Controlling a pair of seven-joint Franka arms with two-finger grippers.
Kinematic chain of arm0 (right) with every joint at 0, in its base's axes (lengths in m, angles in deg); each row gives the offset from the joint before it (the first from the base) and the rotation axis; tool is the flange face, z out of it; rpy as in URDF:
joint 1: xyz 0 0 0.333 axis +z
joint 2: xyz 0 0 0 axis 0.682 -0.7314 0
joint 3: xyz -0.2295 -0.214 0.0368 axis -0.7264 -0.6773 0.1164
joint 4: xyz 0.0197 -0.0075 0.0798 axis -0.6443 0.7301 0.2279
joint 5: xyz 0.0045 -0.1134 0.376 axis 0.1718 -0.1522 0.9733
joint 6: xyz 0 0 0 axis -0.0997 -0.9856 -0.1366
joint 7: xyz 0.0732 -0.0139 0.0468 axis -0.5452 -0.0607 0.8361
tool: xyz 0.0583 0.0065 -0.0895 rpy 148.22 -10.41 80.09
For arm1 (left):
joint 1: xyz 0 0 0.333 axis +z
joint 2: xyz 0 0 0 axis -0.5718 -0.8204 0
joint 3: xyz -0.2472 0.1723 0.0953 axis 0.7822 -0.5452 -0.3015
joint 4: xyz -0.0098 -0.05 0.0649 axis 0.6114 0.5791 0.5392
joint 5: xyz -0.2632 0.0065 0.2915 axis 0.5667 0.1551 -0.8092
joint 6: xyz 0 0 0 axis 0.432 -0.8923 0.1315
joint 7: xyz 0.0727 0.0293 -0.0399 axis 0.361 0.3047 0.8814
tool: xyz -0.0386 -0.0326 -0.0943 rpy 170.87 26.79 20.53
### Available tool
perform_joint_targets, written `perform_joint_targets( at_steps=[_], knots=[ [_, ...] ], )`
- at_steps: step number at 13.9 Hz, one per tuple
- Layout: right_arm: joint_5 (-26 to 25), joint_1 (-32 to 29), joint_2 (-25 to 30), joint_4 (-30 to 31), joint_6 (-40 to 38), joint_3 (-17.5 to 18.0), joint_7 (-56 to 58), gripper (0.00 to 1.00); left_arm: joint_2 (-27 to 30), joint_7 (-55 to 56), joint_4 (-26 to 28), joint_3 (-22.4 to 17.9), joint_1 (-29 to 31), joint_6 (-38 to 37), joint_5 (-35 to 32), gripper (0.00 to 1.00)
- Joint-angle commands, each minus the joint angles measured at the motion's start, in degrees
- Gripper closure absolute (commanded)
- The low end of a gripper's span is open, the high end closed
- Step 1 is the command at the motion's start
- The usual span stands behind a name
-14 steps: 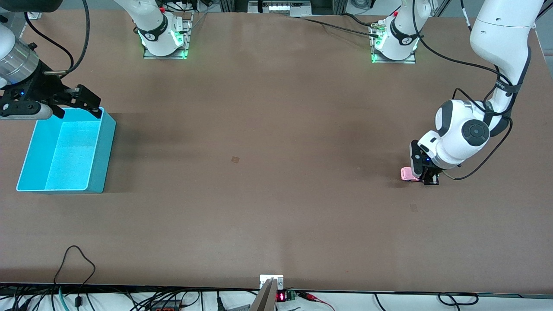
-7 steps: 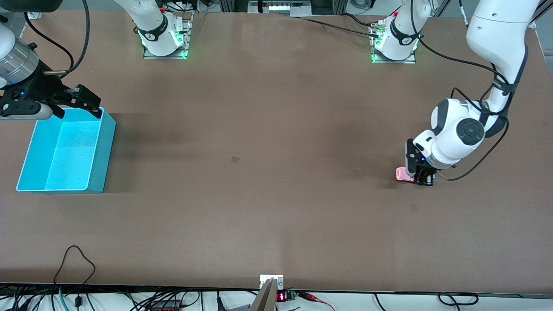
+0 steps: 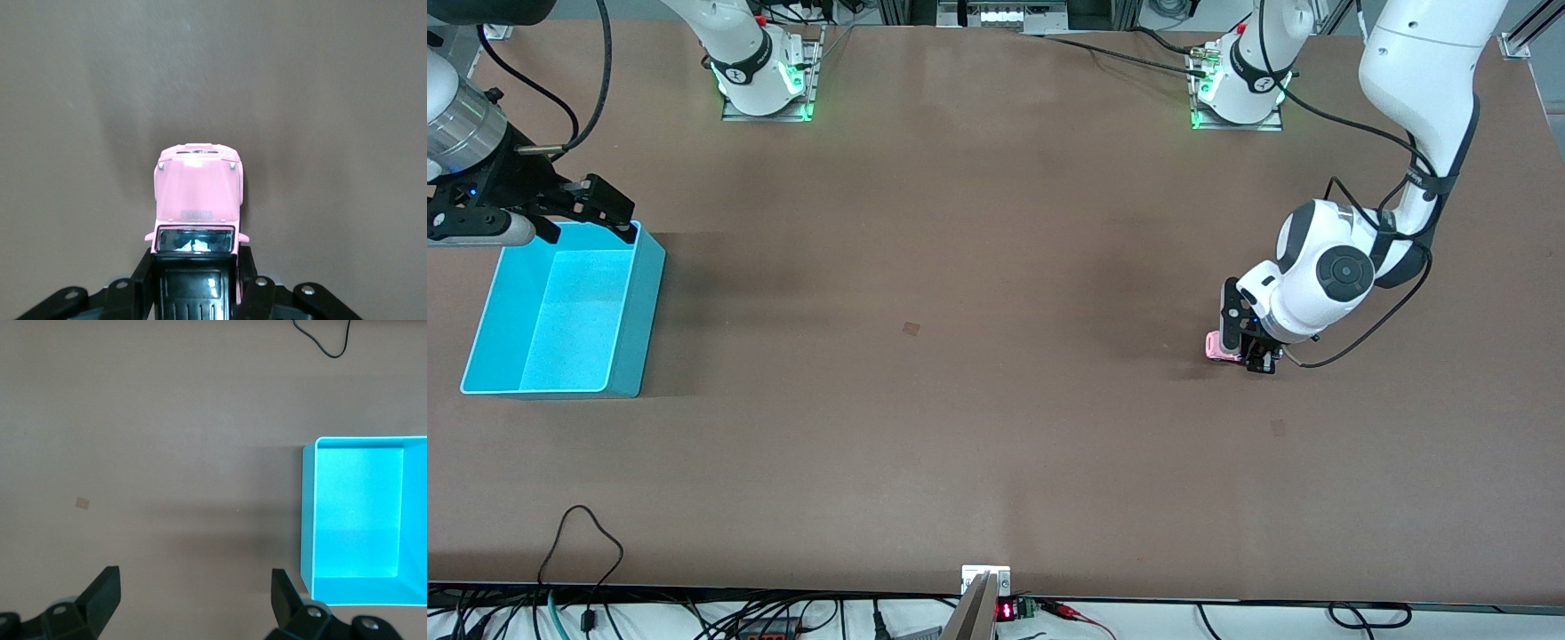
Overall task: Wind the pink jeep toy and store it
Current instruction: 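Close the left gripper on the pink jeep's body, then press the jeep on the table and drag it backward with the left gripper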
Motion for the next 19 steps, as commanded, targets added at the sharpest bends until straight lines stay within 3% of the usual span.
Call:
perform_joint_targets(
  at_steps=[1,4,11,19],
  knots=[
    [-0.16,0.27,0.13,-0.43,-0.16,0.02,-0.37,0.0,-1.7,0.61,-0.28,-0.34,2.05,-0.62,-1.08,0.91],
    [-0.16,0.27,0.13,-0.43,-0.16,0.02,-0.37,0.0,-2.67,0.26,-0.45,-0.43,4.78,-0.62,-1.52,0.9],
    [-0.16,0.27,0.04,-0.43,-0.16,-0.06,-0.37,0.0,-2.94,-1.84,-0.89,-0.78,13.03,-0.62,-12.76,0.9],
    [-0.16,0.27,0.13,-0.43,-0.16,-0.06,-0.37,0.0,-6.36,-9.94,-4.58,-0.78,22.71,-0.18,-13.21,0.91]
  ],
)
